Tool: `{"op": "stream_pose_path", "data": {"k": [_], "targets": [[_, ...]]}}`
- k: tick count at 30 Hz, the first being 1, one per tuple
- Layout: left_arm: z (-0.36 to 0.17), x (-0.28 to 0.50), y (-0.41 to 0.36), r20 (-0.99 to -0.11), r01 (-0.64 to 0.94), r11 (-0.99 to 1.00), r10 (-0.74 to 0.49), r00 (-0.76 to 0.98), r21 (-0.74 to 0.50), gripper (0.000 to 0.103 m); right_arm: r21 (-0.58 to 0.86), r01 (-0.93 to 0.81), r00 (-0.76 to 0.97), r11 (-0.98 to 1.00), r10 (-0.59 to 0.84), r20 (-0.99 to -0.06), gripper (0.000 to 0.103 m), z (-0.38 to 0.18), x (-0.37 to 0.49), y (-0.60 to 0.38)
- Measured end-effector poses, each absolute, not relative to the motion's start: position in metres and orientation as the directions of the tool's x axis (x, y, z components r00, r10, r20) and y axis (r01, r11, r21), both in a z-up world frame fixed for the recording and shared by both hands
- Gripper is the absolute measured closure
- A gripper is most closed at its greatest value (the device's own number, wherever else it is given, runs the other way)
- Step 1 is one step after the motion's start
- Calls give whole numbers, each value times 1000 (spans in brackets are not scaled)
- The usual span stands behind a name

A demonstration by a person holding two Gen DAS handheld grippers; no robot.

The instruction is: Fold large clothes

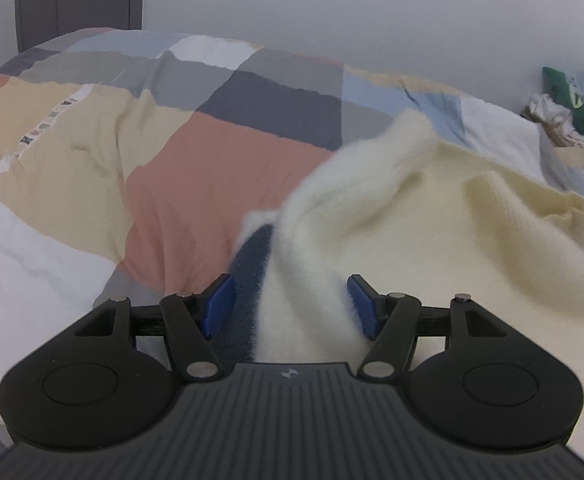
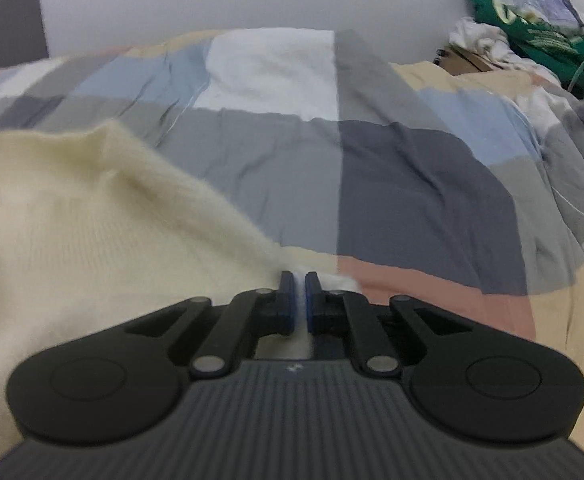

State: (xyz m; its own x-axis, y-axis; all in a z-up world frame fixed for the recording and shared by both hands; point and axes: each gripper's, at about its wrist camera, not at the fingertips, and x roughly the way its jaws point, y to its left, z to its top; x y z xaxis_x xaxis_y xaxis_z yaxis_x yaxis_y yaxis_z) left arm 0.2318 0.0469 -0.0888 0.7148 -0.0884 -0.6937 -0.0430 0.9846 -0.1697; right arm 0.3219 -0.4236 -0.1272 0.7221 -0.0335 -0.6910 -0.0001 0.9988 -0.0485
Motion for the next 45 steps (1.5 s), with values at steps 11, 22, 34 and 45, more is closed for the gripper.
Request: {"op": "stream_pose_path", "data": {"k": [11,22,34,45], "targets": [[-81,219,48,-677,-36,983,-97,730,-180,34,8,39,747,999,-24,-665,92,-113,308,-421],[-30,133,25,-573,51,969,-186,798,-243,34,226,39,864,973,81,-497,53,-54,237,-389],[-48,83,-9,-622,5,895,-314,718,-446,19,315,-105,814,943,264,-518,22,-63,208,-341],[-78,84,18,-632,-159,710,-474,613,-686,11,440,5,731,898,298,-614,22,-97,219,-345]]}}
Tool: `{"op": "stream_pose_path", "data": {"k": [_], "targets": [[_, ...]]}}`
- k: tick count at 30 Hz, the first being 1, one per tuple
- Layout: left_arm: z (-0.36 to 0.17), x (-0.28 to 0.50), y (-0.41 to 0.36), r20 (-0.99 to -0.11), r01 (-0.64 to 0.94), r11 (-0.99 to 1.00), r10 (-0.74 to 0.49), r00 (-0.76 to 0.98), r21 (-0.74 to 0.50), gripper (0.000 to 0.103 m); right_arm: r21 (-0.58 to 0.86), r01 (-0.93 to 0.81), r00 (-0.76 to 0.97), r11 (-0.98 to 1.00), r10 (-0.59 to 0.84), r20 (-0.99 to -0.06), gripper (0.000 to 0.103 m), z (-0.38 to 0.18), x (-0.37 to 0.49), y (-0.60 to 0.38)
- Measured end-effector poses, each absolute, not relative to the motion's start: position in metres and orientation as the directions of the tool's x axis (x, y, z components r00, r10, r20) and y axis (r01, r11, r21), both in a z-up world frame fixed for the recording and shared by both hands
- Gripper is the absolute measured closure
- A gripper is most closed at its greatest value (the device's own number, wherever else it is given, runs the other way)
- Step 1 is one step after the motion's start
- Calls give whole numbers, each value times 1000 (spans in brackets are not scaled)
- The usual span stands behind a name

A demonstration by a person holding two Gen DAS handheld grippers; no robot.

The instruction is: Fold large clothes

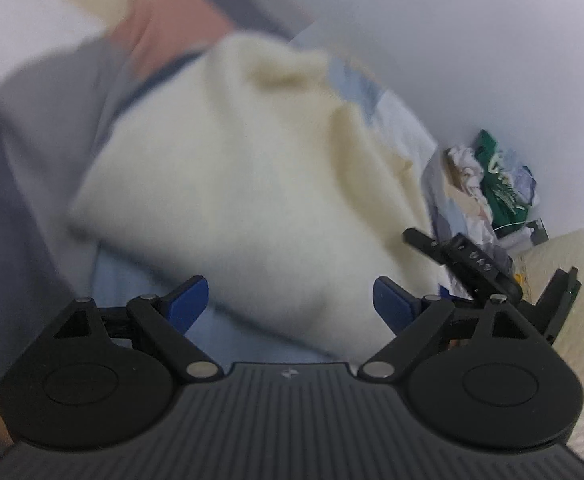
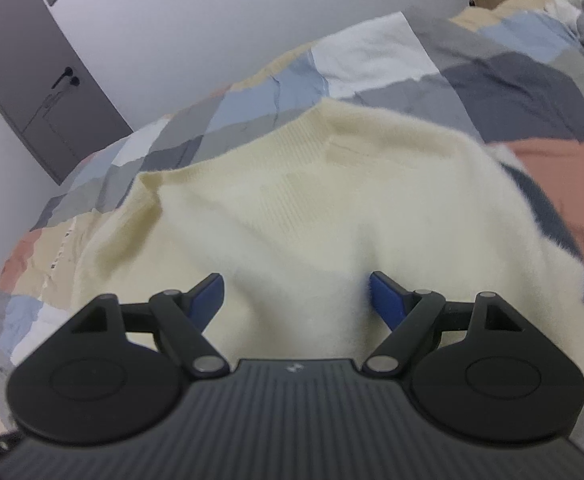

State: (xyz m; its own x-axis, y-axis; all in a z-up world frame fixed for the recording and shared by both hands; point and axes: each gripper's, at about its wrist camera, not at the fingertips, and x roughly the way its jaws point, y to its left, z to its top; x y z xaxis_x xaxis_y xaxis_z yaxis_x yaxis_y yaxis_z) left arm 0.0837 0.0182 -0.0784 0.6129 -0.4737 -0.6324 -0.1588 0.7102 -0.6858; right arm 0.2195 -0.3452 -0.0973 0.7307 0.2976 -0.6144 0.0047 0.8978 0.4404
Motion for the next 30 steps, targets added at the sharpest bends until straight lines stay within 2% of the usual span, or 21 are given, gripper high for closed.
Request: {"op": "stream_pose_path", "data": {"k": [3,6,10,19,22,26,30], "targets": [[-100,98,23,-664,-222,674,-514,543,-705,11,460,23,737,888,295,-607,22,-100,220,-348],[-119,109,38,-646,-303,596,-522,558,-743,11,494,39,738,868,308,-600,22,-103,222,-352],[-129,115,43,-612,-305,554,-536,581,-774,12,527,58,732,848,323,-600,22,-106,224,-359],[-110,103,57,-420,-175,443,-546,725,-879,13,663,32,734,748,433,-524,19,-93,197,-359],[-106,105,46,-435,-140,502,-539,721,-853,13,740,6,743,672,493,-453,19,-80,185,-360],[-118,116,41,-497,-197,524,-527,689,-828,14,828,-20,722,561,581,-376,19,-76,176,-359],[-130,120,42,-527,-250,521,-495,691,-816,33,868,-29,632,496,681,-369,18,-88,169,-340]]}}
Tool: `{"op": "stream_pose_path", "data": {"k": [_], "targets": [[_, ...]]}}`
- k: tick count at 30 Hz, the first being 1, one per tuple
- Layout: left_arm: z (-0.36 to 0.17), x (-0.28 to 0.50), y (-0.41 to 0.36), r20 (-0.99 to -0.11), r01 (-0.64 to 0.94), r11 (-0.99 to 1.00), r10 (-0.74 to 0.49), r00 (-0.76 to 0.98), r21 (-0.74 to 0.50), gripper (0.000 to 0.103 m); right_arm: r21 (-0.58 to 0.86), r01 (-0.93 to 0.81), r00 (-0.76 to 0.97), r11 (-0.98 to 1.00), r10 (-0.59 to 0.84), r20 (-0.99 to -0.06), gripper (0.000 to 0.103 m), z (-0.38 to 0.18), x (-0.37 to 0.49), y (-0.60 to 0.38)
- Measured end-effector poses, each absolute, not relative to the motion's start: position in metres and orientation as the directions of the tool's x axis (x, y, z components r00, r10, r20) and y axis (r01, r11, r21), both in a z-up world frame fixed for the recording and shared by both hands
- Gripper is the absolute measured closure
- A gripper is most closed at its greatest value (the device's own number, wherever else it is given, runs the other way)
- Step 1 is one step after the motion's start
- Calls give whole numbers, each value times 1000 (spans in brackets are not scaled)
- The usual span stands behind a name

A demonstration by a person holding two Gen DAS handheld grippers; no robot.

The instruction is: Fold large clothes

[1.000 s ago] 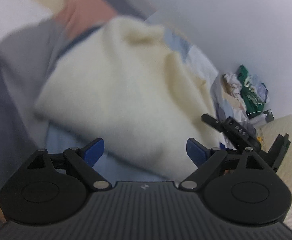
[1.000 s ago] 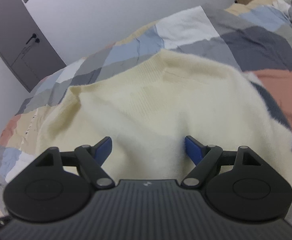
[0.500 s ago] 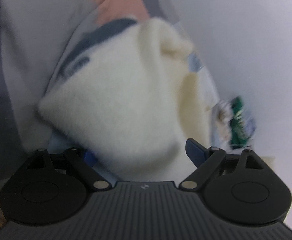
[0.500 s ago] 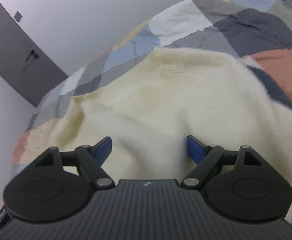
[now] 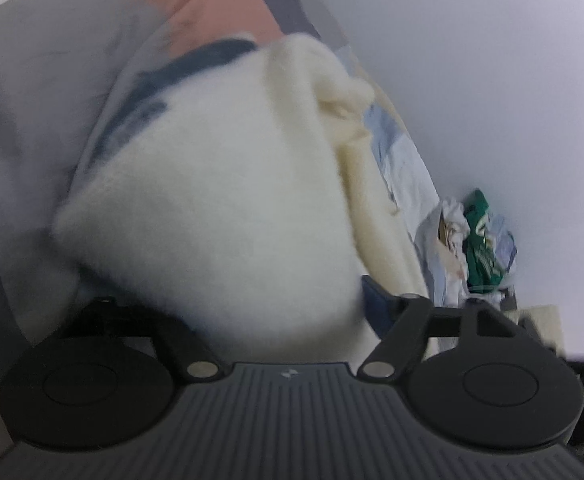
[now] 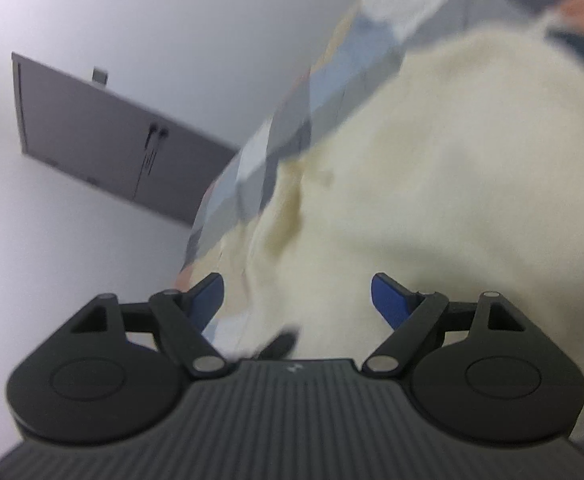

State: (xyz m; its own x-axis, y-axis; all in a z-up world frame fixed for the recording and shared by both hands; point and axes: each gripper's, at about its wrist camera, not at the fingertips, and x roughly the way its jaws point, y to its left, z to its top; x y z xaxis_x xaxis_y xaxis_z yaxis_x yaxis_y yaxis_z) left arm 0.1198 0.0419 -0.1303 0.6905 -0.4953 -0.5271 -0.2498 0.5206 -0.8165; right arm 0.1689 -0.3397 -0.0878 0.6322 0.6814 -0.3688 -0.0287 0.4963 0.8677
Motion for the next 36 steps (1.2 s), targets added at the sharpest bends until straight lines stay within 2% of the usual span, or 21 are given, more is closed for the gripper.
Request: {"op": "stream_pose_path", "data": {"k": [2,4,7,10,14,18,21,27,30,31,34,36], "targets": [[-132,121,44,-532,-260,525,-475,701,-811,49,894,-4,564,447,740,-368,16,-102,167,-327],[-129,118,45,-529,-260,528,-459,714,-808,58,914,38,480,403,795,-370,7,-118,168,-314],[-125,116,46,-497,-239,511,-456,738,-825,64,927,110,384,359,845,-372,9,-145,168,-298],[-121,113,50,-471,-224,494,-463,751,-841,65,906,189,395,379,815,-423,8,-165,166,-302],[-120,109,52,-453,-212,478,-472,756,-852,65,903,274,508,330,748,-427,9,-179,173,-327],[-116,114,53,-439,-191,482,-476,762,-855,66,897,323,641,302,627,-443,9,-177,169,-353],[-117,114,54,-435,-189,478,-480,762,-858,66,872,371,683,320,542,-489,9,-178,165,-362],[-112,115,52,-433,-173,502,-465,773,-847,66,851,413,752,325,405,-520,9,-173,162,-379],[-110,113,51,-439,-175,514,-453,776,-840,66,845,412,762,341,379,-524,17,-167,161,-381],[-110,112,51,-440,-177,515,-450,777,-839,66,840,403,762,364,374,-528,26,-165,162,-379],[-106,108,51,-442,-177,524,-438,783,-833,68,824,355,775,441,354,-523,42,-154,162,-373],[-101,104,51,-446,-176,536,-430,785,-826,69,822,319,796,472,337,-502,48,-146,158,-374]]}}
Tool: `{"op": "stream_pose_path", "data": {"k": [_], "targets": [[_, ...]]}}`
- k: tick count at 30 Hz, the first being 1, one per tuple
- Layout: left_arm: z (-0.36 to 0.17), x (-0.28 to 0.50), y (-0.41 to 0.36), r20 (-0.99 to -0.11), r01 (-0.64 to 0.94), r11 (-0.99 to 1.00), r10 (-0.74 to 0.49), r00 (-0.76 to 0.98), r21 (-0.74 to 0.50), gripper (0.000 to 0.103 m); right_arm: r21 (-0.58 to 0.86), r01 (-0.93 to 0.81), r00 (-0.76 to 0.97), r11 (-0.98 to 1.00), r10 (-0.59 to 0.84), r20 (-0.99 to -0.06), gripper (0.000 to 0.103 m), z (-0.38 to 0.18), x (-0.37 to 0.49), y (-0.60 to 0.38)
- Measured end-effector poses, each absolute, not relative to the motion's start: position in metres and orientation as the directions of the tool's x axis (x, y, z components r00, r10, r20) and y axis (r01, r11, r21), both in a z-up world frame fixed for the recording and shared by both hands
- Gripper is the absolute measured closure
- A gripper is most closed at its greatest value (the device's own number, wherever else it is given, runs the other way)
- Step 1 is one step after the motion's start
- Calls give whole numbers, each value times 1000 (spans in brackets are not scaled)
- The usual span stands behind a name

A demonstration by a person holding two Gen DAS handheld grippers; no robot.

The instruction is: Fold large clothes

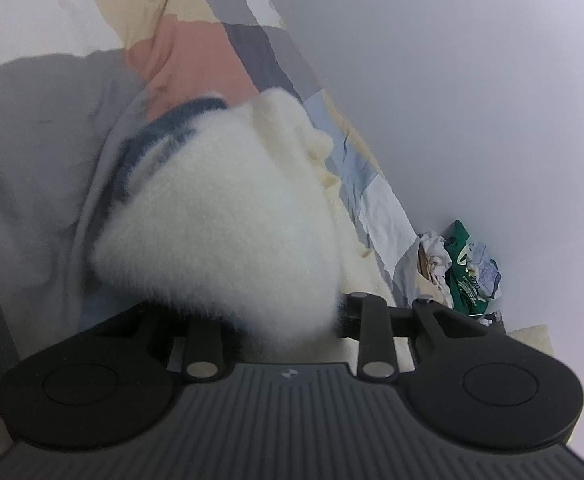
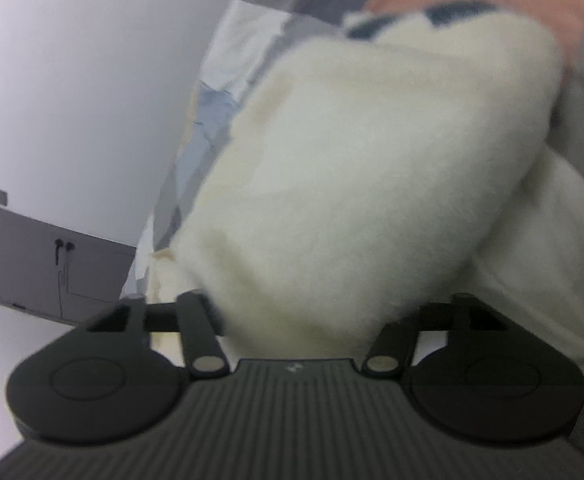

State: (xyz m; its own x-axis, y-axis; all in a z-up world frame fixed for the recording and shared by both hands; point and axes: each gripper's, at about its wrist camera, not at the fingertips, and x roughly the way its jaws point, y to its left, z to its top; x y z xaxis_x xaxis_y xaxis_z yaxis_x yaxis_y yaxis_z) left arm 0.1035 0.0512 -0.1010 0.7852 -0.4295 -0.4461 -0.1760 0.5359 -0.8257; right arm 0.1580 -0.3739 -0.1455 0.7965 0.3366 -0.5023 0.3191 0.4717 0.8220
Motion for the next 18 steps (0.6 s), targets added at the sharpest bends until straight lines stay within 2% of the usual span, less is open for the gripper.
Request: {"op": "stream_pose_path", "data": {"k": [3,6,9,12,18], "targets": [[-85,90,49,-426,-138,577,-402,811,-805,69,811,263,814,522,331,-477,55,-131,149,-371],[-69,75,50,-407,-115,592,-388,827,-798,69,797,216,826,564,330,-457,57,-113,132,-373],[-53,52,51,-400,-105,601,-382,833,-792,69,784,169,837,598,333,-434,57,-91,122,-373],[-35,21,50,-428,-137,605,-369,825,-785,69,778,145,839,612,341,-425,57,-74,99,-373],[-23,-9,41,-423,-126,627,-351,835,-769,68,775,123,824,620,372,-428,56,-72,84,-382]]}}
